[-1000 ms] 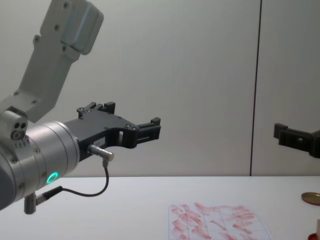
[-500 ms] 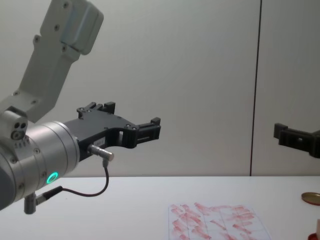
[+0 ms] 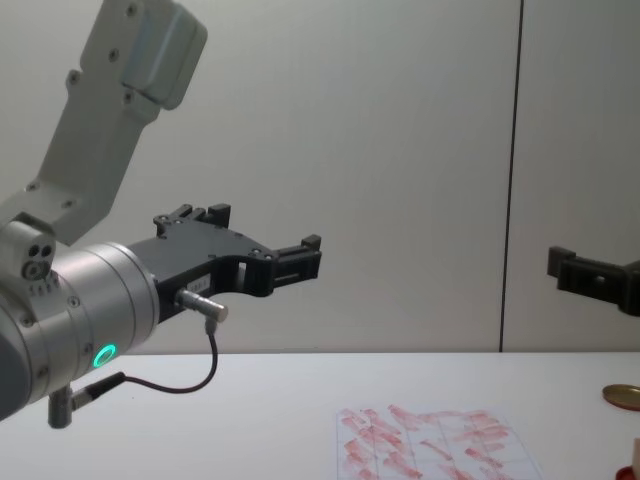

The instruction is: Use the one hand to pick up the stamp and affix it onto the A4 paper.

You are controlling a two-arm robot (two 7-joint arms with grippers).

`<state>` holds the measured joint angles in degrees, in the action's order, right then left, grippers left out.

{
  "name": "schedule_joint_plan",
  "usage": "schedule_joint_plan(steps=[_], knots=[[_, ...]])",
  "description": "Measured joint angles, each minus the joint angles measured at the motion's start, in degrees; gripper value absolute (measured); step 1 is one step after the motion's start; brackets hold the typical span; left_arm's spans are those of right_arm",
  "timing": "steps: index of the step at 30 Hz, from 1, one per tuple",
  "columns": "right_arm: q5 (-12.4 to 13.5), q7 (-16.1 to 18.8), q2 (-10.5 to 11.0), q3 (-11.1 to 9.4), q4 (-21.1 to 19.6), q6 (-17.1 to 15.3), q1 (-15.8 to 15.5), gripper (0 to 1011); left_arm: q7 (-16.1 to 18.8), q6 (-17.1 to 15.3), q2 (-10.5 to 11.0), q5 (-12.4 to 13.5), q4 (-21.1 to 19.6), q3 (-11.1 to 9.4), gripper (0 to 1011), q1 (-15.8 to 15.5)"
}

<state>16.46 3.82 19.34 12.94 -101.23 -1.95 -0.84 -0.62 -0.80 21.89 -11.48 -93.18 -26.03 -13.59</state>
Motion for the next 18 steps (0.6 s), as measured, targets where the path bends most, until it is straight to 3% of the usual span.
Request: schedule_joint_plan(steps=[18], knots=[[0.0, 0.0, 0.0, 0.0, 0.0, 0.0, 0.0, 1001, 0.0, 0.0, 0.0, 0.0, 0.0, 0.0, 993, 0.0]])
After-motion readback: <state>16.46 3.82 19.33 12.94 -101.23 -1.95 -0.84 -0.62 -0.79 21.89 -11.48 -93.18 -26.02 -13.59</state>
